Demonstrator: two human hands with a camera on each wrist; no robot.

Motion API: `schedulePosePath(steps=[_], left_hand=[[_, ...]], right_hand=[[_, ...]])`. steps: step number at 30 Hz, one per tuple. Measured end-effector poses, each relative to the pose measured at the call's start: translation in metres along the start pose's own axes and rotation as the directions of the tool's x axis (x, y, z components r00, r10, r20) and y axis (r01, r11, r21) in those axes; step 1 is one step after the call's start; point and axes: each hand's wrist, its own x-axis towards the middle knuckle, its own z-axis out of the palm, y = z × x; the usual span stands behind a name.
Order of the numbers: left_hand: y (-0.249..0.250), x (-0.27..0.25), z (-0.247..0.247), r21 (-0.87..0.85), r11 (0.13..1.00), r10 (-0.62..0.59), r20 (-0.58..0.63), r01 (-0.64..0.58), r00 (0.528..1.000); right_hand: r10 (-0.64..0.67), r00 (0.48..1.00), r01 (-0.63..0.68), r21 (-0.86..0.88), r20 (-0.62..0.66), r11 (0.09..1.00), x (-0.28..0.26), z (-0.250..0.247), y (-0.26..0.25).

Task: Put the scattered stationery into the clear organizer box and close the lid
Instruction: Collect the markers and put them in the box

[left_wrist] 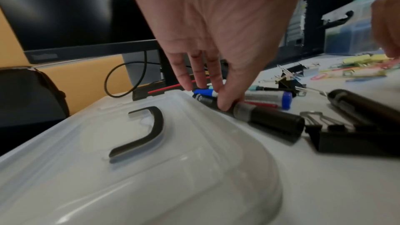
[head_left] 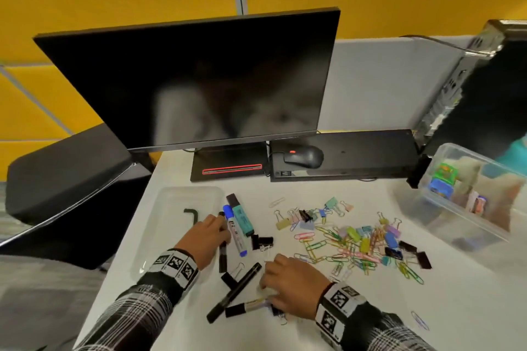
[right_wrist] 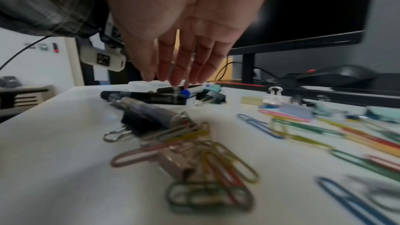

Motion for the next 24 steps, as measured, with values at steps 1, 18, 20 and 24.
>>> schedulePosePath(steps=[1, 18, 20, 24], left_hand=[[0.000, 0.002, 0.002, 0.025, 0.999, 0.047, -0.009, -0.047, 0.999], [-0.005, 0.012, -0.016, 0.038, 0.962, 0.272, -0.252, -0.271, 0.929], [-0.004, 0.017, -0.016, 0.057, 0.966, 0.258, -0.267, -0.252, 0.928], [-0.004, 0.023, -0.009, 0.078, 0.959, 0.282, -0.181, -0.272, 0.942]], right_hand=[[-0.019, 0.999, 0.020, -0.014, 0.051, 1.000, 0.006, 0.005, -0.005], [0.045, 0.999, -0.046, -0.086, -0.007, 0.995, 0.038, 0.018, -0.025], [0.034, 0.999, -0.036, -0.110, -0.020, 0.993, 0.042, 0.023, -0.024], [0.073, 0.997, -0.077, -0.137, -0.032, 0.988, 0.045, 0.025, -0.025]])
